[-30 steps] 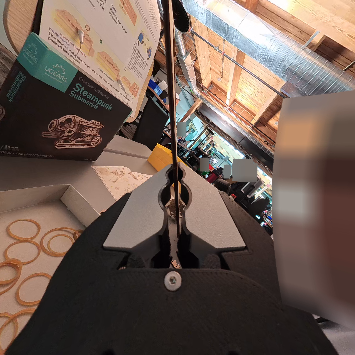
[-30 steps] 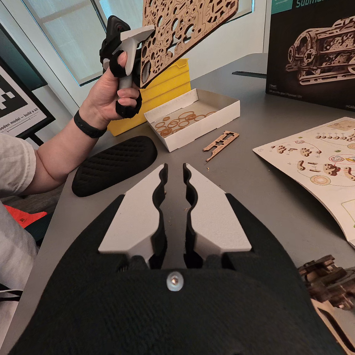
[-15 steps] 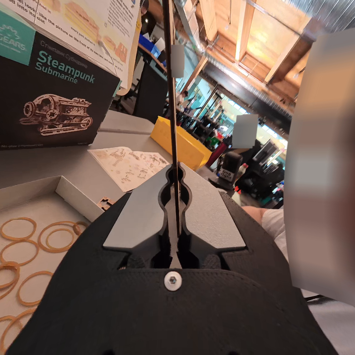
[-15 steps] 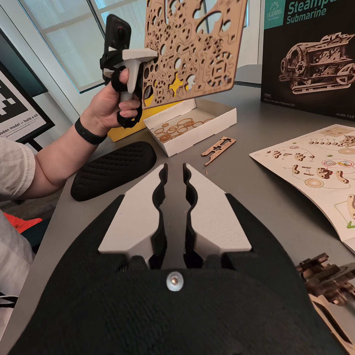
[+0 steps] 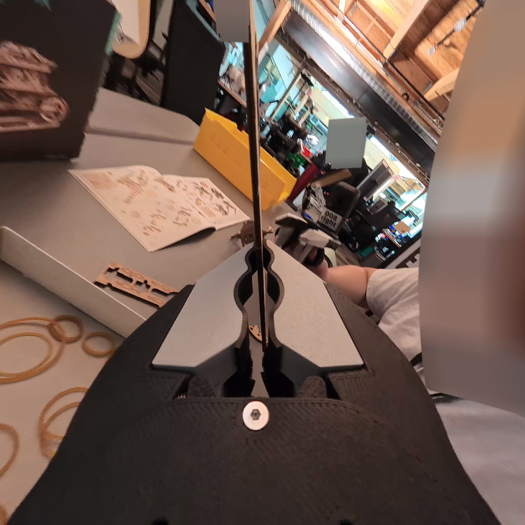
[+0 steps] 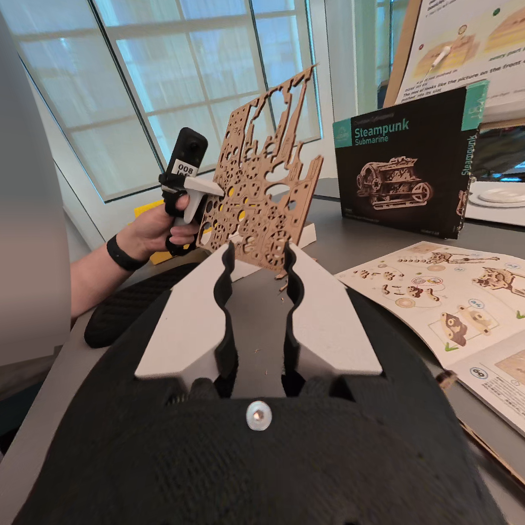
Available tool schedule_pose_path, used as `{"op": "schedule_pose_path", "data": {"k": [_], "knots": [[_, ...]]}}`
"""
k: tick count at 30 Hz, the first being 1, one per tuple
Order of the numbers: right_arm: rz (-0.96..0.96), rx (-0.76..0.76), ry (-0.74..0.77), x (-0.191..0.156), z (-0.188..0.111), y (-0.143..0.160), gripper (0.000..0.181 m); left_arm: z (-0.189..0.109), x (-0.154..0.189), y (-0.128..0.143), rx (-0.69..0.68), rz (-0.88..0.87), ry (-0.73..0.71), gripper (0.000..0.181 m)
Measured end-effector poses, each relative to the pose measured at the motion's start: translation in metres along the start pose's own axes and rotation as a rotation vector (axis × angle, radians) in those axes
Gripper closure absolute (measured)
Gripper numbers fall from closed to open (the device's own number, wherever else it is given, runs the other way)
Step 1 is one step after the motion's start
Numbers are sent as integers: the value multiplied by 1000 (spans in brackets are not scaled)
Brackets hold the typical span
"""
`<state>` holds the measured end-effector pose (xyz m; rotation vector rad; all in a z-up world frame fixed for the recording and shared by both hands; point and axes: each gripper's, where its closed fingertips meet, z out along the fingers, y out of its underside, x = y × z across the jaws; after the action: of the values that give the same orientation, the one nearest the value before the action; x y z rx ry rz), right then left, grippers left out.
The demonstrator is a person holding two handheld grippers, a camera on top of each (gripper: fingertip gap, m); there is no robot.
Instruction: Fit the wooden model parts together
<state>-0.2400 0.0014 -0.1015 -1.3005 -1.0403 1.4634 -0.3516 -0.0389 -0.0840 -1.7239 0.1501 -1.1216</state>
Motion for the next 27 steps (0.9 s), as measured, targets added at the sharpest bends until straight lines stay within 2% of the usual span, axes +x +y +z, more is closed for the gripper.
{"op": "schedule_pose_path", "data": {"k": [6, 12, 19, 23, 27], "knots": [[127, -7, -14, 6, 2, 5, 139, 7, 4, 9, -36, -32, 44, 181], [185, -25, -59, 3, 5, 9, 140, 12, 9, 15, -58, -55, 90, 181], [281, -53, -183, -11, 6, 13, 171, 13, 19, 18, -79, -67, 148, 181], [402, -43, -289, -20, 5, 9, 181, 13, 22, 17, -70, -77, 169, 180], [538, -23, -342, -21, 4, 7, 181, 12, 27, 15, -58, -87, 210, 180]]}}
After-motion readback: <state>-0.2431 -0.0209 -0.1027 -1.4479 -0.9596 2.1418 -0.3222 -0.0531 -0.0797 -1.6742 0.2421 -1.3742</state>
